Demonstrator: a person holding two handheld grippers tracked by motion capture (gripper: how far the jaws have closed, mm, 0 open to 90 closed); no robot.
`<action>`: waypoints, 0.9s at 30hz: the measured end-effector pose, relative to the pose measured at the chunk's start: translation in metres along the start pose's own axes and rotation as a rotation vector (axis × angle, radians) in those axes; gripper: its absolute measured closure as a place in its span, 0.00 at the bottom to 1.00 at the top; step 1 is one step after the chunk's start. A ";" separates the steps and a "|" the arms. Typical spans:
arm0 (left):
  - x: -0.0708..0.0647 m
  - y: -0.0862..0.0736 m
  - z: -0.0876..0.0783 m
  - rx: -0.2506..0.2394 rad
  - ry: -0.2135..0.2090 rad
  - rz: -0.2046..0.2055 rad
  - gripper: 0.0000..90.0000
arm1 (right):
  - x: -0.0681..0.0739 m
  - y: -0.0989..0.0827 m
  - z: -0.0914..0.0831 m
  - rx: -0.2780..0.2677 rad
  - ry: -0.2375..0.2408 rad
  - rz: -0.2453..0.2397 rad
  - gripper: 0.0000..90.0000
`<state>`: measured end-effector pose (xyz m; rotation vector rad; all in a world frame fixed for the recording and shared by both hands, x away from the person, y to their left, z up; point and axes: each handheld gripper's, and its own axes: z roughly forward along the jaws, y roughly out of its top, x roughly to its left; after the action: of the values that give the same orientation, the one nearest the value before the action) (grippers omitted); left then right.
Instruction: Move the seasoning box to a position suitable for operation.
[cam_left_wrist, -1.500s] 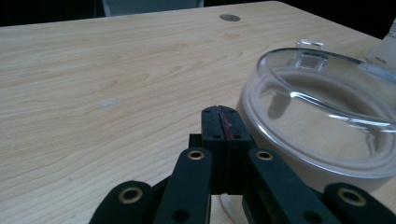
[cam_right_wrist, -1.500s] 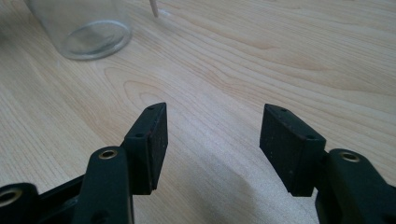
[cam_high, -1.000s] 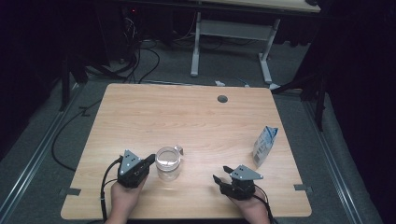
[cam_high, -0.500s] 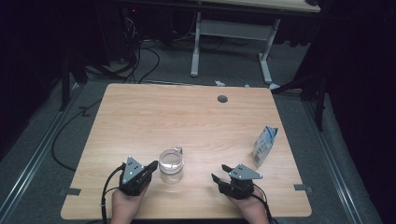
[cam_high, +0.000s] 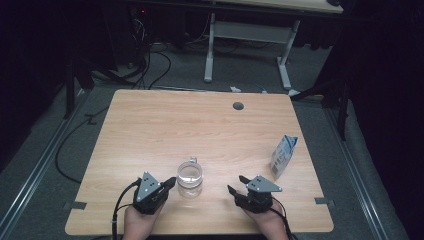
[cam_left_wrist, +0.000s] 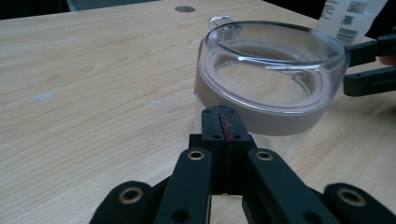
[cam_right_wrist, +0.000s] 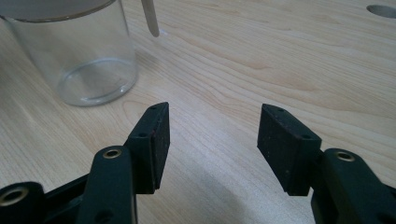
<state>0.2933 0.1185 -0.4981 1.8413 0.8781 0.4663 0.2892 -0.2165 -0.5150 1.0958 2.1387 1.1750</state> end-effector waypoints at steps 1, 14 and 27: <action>-0.001 0.000 0.000 0.001 -0.006 0.002 1.00 | 0.000 0.000 0.000 0.001 -0.001 0.001 0.49; -0.020 0.002 0.004 0.006 -0.077 0.025 1.00 | -0.001 -0.001 -0.002 0.002 -0.006 0.001 0.49; -0.030 0.006 0.012 0.009 -0.129 0.041 1.00 | -0.002 -0.005 -0.009 0.006 -0.024 0.002 0.49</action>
<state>0.2841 0.0872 -0.4959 1.8780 0.7574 0.3649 0.2822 -0.2241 -0.5150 1.1098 2.1249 1.1516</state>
